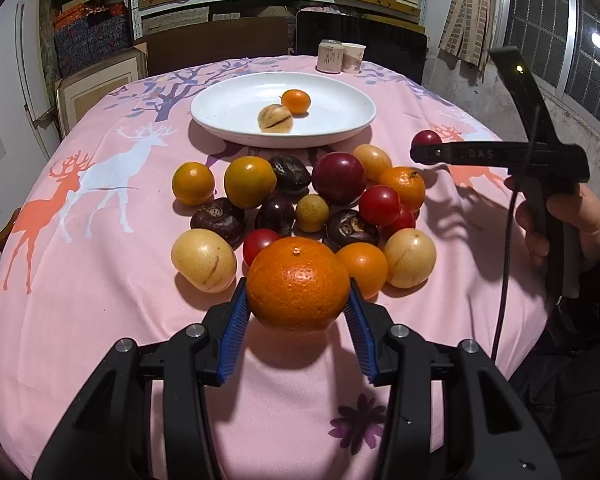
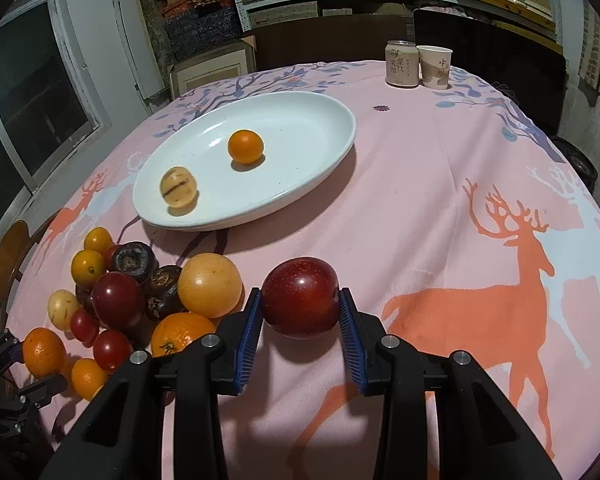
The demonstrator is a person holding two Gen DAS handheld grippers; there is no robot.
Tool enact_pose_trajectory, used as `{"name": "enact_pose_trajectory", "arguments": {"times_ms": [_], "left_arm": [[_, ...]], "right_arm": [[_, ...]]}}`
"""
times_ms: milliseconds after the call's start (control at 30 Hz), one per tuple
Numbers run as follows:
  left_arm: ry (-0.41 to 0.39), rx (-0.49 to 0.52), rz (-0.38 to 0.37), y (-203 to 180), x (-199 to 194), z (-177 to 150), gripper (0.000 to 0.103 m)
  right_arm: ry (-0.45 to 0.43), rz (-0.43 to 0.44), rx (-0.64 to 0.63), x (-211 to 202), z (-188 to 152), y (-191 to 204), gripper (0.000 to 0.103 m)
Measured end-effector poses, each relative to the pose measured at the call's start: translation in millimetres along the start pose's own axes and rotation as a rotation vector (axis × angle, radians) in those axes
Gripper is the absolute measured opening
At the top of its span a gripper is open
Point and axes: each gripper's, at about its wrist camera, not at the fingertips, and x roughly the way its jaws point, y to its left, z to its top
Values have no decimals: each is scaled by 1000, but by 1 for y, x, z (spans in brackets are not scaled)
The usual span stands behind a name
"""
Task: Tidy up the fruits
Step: 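Grasp a large orange with the left gripper while the right grasps a red plum, then lower the orange onto the plate with the left gripper while the right drops the plum there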
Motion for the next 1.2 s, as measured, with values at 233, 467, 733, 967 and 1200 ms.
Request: {"name": "enact_pose_trajectory", "arguments": {"times_ms": [233,467,733,967,1200], "left_arm": [[-36,-3,-7,1,-6,19,45],[-75,-3,0,-1,-5,51,45],[-129,-16,38,7,-1,99,46],[-133,-64,65,19,21,133,46],[-97,-99,82,35,48,148,46]], "right_arm": [[-48,40,16,-29,-4,-5,38],[-107,67,13,-56,4,-6,38],[-165,80,-22,-69,25,5,38],[-179,70,-43,-64,50,15,38],[-169,57,-49,-51,65,16,38]]}}
